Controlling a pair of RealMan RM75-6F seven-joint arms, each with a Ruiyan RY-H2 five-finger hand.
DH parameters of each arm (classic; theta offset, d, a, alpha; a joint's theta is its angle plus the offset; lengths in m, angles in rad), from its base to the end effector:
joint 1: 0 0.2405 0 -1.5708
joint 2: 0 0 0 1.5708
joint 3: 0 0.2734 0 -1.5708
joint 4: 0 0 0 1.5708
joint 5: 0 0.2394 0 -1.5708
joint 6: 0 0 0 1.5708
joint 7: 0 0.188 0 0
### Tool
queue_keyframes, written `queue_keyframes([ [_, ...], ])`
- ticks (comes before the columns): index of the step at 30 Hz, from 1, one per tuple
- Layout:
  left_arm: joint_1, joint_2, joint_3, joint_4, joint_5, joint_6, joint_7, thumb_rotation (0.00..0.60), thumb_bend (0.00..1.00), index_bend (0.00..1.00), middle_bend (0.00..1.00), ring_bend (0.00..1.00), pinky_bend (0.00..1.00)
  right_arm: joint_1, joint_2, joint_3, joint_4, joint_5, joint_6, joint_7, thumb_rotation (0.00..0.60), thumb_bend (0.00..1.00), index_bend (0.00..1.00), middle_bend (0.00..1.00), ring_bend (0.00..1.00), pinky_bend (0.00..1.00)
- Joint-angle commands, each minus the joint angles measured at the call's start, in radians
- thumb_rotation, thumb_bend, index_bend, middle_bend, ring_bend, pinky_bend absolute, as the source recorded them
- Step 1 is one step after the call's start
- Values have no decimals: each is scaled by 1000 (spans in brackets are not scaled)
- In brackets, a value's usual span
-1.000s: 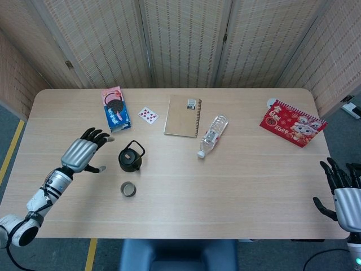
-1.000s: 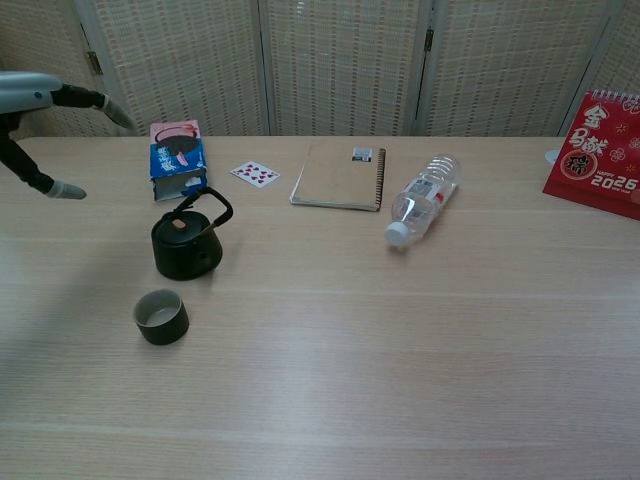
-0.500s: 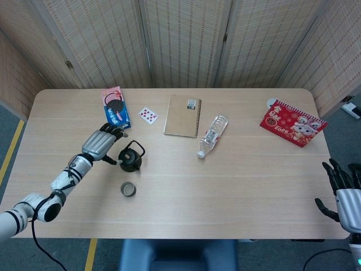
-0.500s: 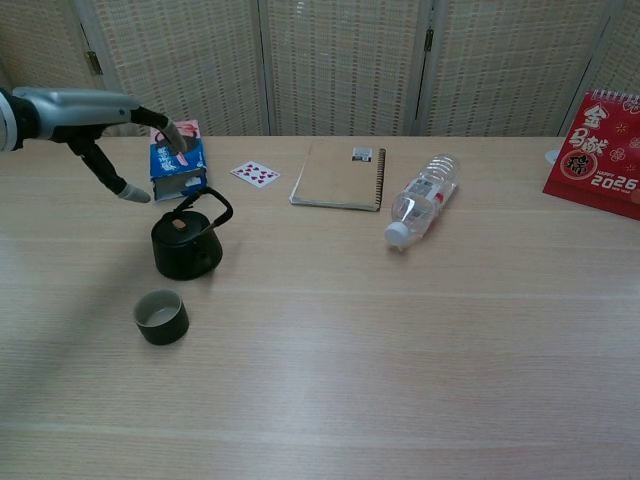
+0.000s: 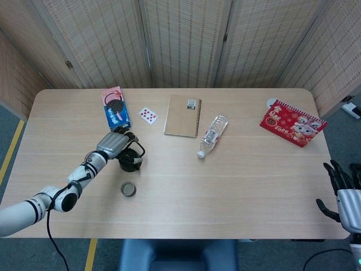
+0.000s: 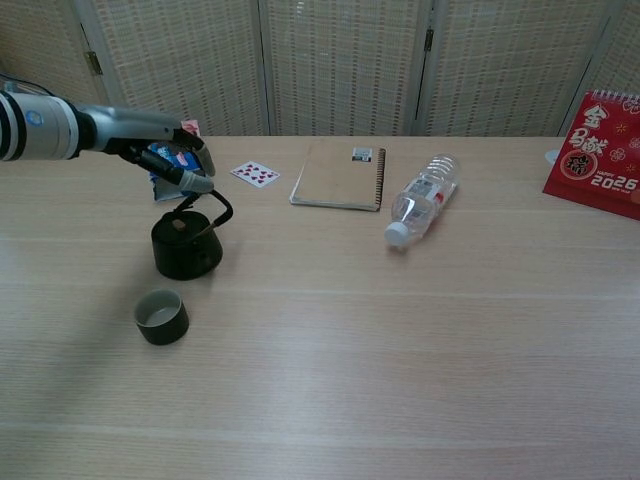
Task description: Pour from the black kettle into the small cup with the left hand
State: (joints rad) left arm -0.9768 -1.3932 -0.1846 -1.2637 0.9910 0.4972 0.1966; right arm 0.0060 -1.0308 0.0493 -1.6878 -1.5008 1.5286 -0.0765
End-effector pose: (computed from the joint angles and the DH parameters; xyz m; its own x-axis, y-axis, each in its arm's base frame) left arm -0.1610 0.4917 -0.0266 0.5758 0.4251 0.6984 0.8126 -0.3920 -0.4313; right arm -0.3419 -0.2014 0.1691 0.4763 0.0048 0.8793 -0.8779 0.0592 0.4752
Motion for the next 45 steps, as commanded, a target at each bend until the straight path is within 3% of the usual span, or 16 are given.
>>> queue_keyframes([
  [1,-24,-20,20,9,-28,-1,27,207,149,260,214,59,0,1,1,0,-1,4,-5,-2,600,290,22,81,194,0],
  [13,-99,-101,56,85,-136,20,108,191,151,248,191,32,0,2,0,1,1,14,-14,0,600,291,22,85,200,0],
  [28,-151,-152,141,164,-309,23,209,190,150,289,219,35,0,-12,-2,-3,9,21,-5,11,600,291,22,86,201,0],
  [37,-148,-152,153,160,-318,48,209,191,152,313,266,61,0,-17,0,-4,10,26,-3,16,600,290,22,86,202,0],
  [45,-99,-77,138,75,-253,109,155,191,153,352,352,152,0,-18,0,-1,14,19,2,25,600,290,22,86,202,0],
])
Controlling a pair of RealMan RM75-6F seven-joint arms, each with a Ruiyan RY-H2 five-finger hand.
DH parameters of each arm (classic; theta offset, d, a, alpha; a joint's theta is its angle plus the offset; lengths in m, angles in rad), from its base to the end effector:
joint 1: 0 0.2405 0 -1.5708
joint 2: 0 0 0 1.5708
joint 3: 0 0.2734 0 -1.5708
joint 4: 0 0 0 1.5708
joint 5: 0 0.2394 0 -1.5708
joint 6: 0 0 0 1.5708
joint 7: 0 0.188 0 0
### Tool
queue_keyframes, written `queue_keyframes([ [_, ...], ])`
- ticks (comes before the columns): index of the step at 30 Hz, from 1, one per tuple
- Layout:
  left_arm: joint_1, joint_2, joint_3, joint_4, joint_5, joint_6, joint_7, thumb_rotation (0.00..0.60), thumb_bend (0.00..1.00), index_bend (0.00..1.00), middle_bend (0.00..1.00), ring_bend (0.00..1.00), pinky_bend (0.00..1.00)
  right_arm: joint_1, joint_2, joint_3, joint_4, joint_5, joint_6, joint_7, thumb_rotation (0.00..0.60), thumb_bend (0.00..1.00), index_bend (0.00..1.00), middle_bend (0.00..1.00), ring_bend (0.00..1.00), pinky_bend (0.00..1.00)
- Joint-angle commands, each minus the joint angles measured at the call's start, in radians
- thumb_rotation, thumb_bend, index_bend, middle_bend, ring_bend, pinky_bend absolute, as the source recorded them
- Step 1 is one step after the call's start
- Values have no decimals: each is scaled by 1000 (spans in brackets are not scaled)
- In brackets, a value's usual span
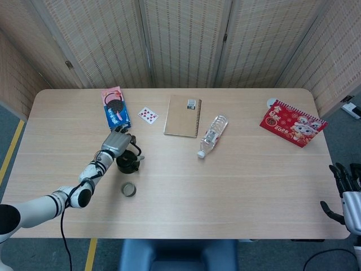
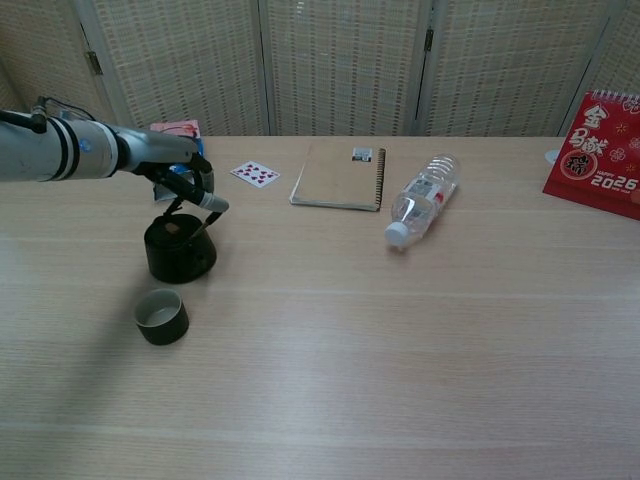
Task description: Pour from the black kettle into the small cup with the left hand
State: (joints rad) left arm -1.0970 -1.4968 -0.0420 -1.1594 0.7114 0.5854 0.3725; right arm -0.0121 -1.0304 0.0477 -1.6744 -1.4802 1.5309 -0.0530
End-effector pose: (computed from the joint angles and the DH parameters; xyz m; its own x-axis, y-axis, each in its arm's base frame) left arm -0.1677 0.5060 -0.0498 0.6421 0.4050 0.6509 0.7666 -0.3361 -0.5471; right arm -0.3519 -0.1944 0.1725 0.4672 -0.0025 0.8842 -0.8799 0.0964 0.4652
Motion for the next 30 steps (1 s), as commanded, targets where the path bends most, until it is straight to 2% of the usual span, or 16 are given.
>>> queue_keyframes([
  [1,28,37,-4,-42,37,28,-26,191,153,353,355,154,0,1,0,0,1,-3,0,2,600,290,22,86,202,0],
  [9,114,117,-1,-141,153,111,-98,193,154,373,380,175,0,6,1,3,-3,-17,2,3,600,290,22,86,202,0],
  [25,243,203,9,-224,330,208,-204,188,156,401,389,186,0,11,7,4,-20,-35,10,-7,600,291,22,86,201,0],
  [30,258,213,7,-231,357,216,-202,189,159,354,389,176,0,9,9,4,-21,-33,11,-8,600,291,22,86,202,0],
])
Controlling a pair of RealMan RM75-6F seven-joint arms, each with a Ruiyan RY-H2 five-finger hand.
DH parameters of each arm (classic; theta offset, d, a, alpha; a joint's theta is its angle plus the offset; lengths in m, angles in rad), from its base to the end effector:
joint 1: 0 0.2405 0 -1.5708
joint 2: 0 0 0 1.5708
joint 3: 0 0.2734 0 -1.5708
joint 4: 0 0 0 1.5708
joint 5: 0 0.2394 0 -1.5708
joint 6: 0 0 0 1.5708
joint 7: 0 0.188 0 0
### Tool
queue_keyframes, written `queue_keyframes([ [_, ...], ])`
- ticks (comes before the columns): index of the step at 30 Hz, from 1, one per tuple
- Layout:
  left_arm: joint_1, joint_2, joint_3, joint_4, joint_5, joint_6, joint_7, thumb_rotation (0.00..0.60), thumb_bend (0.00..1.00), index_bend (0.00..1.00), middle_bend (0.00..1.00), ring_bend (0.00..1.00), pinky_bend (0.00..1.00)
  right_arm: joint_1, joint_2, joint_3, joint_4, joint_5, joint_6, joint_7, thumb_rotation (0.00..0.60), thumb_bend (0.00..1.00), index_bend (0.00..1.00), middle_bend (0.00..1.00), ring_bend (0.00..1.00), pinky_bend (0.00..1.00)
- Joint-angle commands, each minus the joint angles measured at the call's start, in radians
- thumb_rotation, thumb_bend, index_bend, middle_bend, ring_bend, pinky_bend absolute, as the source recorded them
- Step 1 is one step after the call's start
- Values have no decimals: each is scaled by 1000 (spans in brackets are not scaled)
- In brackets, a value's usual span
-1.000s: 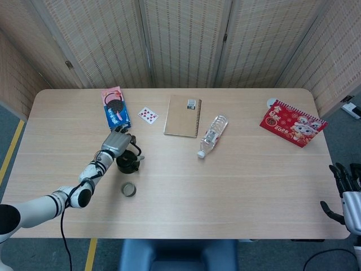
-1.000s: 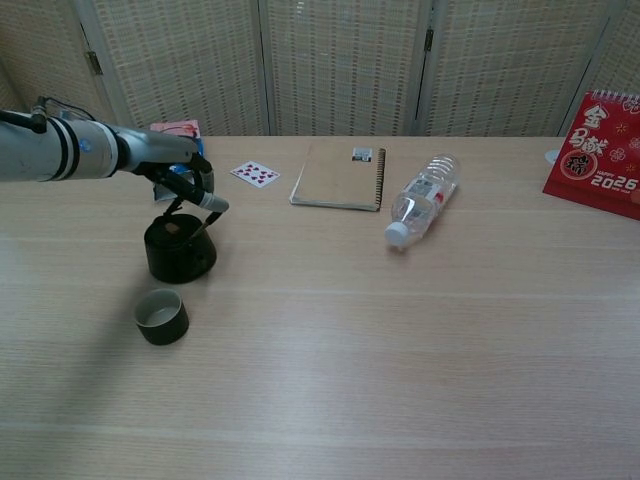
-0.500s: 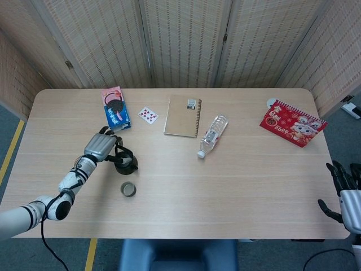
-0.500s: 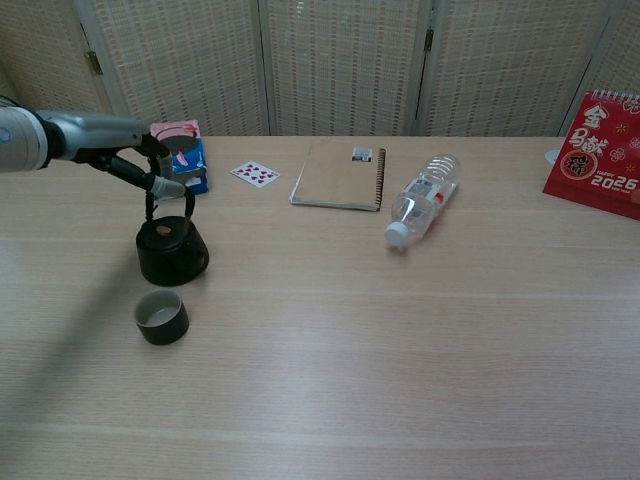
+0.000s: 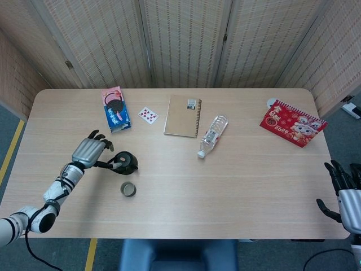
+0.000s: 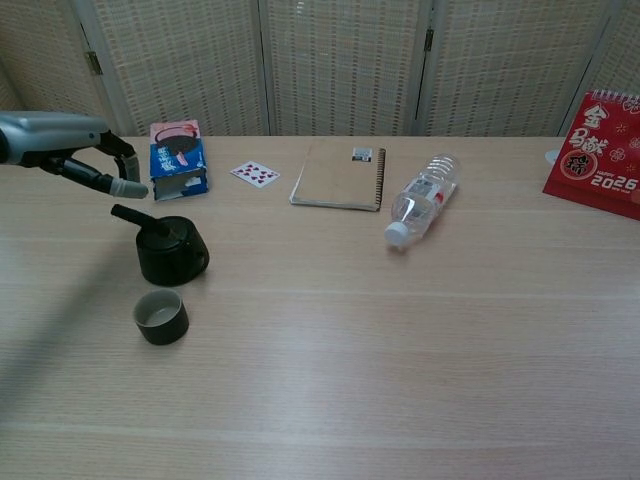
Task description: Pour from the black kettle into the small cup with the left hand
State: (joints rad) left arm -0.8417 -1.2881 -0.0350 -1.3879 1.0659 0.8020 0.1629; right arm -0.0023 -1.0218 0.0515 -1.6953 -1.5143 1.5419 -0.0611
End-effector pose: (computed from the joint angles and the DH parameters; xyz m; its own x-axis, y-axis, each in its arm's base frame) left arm -0.2264 0.4493 0.0196 0.5903 0.3192 0.7414 0.8038 -0.3170 -0.5035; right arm -0.3390 -0.1992 0.1730 0.4652 0.0181 0.8850 -0.8843 0.0533 0.4638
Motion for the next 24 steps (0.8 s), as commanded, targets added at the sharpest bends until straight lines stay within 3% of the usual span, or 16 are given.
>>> queue_keyframes([
  [1,4,6,0,-3,2,-2,15,188,160,337,387,167,0,-1,0,0,0,1,0,1,600,291,22,86,202,0],
  [3,6,7,-1,-7,0,-3,28,203,161,287,366,139,0,-1,0,0,2,3,0,2,600,290,22,86,203,0],
  [5,9,7,-1,-9,3,2,42,263,161,246,333,118,0,-1,-1,0,3,4,-1,3,600,291,22,86,204,0],
  [9,14,11,11,-28,14,5,89,541,166,184,270,75,0,0,-1,0,6,8,-5,5,600,290,22,86,205,0],
  [10,15,13,15,-36,17,6,100,573,166,168,256,65,0,0,-1,0,7,8,-5,6,600,290,22,86,205,0],
  [13,20,10,24,-49,41,20,132,599,166,141,237,53,0,0,-2,1,9,12,-7,8,600,290,22,86,205,0],
  [24,14,-35,28,-19,28,-7,211,600,165,118,222,42,0,-2,-6,1,19,21,-11,18,600,290,22,86,206,0],
])
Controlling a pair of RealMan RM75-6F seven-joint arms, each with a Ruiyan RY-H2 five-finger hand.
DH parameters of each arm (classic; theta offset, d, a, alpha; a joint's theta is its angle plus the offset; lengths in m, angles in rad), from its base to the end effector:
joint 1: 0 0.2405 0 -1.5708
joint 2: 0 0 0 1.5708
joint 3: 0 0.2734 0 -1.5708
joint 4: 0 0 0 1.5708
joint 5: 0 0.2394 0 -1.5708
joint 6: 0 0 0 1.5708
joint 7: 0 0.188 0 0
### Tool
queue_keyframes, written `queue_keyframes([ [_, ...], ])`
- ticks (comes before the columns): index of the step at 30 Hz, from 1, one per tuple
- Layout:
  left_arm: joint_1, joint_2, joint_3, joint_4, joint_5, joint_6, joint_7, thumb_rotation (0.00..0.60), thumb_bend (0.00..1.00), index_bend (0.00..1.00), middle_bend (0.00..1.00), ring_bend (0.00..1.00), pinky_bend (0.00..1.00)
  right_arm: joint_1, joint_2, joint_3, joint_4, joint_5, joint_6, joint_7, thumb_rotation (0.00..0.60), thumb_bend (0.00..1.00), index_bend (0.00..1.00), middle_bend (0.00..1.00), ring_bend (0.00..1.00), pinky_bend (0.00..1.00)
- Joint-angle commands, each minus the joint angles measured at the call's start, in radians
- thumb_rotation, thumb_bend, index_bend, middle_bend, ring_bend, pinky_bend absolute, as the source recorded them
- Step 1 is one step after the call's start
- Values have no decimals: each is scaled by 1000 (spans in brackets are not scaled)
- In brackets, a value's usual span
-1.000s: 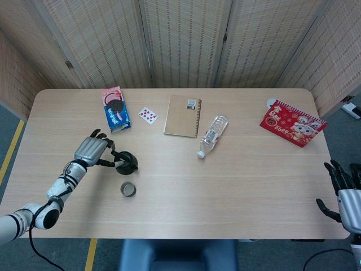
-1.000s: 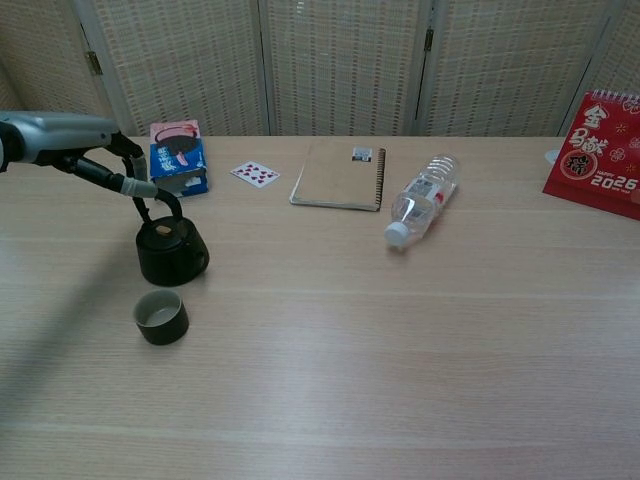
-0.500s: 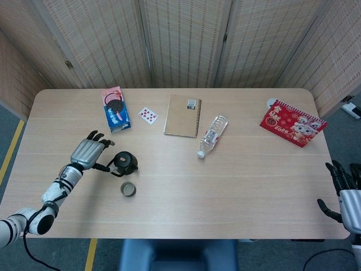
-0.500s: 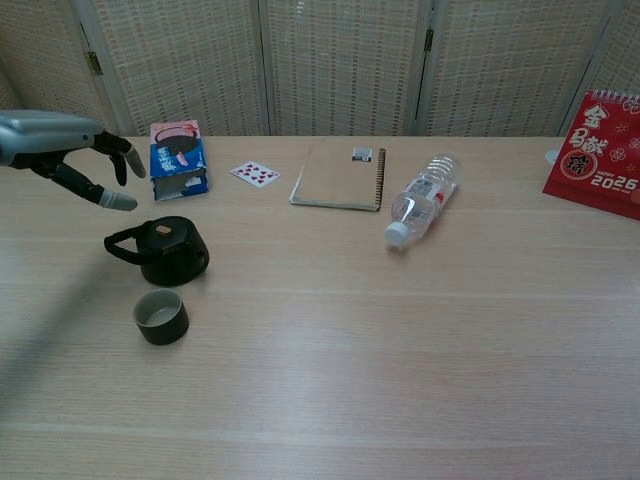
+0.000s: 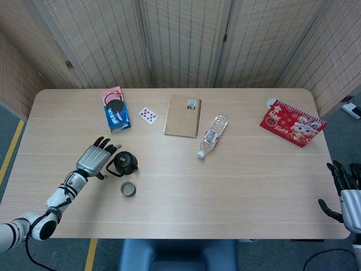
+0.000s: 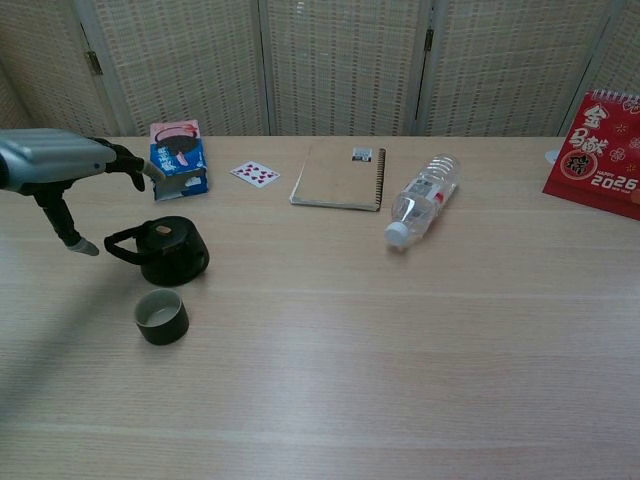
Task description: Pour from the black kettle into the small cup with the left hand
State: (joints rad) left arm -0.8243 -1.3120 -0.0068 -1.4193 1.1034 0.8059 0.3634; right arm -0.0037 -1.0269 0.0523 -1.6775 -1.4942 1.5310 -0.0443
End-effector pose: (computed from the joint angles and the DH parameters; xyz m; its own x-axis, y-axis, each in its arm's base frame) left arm -0.2268 0.4271 -0.0033 0.7379 0.2824 0.6129 0.6693 -0.4229 -0.6109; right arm -0.3470 -0.1987 0.1731 0.4604 0.0075 0.8877 -0.8855 0.0746 0.4586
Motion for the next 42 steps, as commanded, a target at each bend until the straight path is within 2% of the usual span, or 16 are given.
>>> queue_keyframes([
  [1,-4,-18,-1,19,-12,-14,14,600,165,118,222,42,0,-1,-1,0,2,2,-1,2,600,290,22,86,206,0],
  [24,-68,-143,-84,223,-87,-87,23,600,165,135,222,56,0,-3,-2,-1,11,14,-10,19,600,291,22,86,212,0],
  [31,-66,-149,-89,257,-97,-83,23,600,167,171,235,83,0,-8,11,4,3,14,4,20,600,290,22,86,211,0],
  [35,-37,-118,-80,226,-54,-49,-15,600,168,209,264,130,0,-12,32,14,-9,16,21,25,600,290,22,86,212,0],
  [37,-16,-96,-69,199,-3,-28,-60,600,168,249,309,196,0,-12,37,17,-13,18,21,26,600,290,22,87,211,0],
  [42,21,-55,-30,160,157,23,-186,600,169,315,354,237,0,-2,37,15,-18,14,5,24,600,290,22,95,212,0],
])
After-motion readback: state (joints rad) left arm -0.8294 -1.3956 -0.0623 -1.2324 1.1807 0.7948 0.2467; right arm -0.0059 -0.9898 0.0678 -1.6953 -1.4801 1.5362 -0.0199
